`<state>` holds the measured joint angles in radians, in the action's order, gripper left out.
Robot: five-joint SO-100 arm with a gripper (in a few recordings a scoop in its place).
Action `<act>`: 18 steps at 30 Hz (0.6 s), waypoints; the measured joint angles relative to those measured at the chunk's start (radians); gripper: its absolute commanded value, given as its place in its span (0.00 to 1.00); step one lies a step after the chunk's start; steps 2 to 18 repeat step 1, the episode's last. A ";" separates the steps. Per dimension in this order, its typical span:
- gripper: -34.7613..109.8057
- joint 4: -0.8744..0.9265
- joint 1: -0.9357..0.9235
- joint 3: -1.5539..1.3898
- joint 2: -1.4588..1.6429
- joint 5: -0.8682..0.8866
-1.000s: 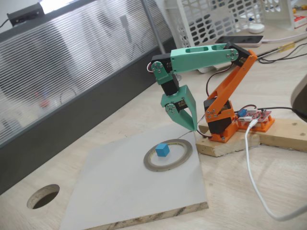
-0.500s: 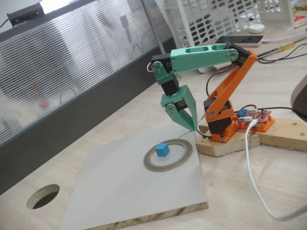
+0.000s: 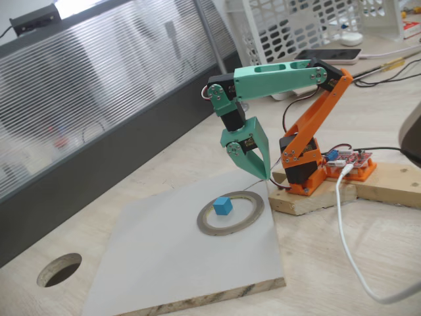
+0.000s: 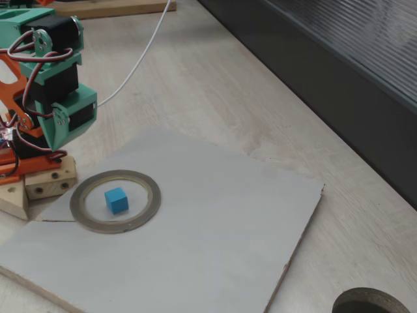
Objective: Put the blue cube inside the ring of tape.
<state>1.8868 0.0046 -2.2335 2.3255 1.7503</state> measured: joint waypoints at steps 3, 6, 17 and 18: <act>0.25 0.000 0.000 0.000 0.000 0.000; 0.25 0.000 0.000 0.000 0.000 0.000; 0.25 0.000 0.000 0.000 0.000 0.000; 0.25 0.000 0.000 0.000 0.000 0.000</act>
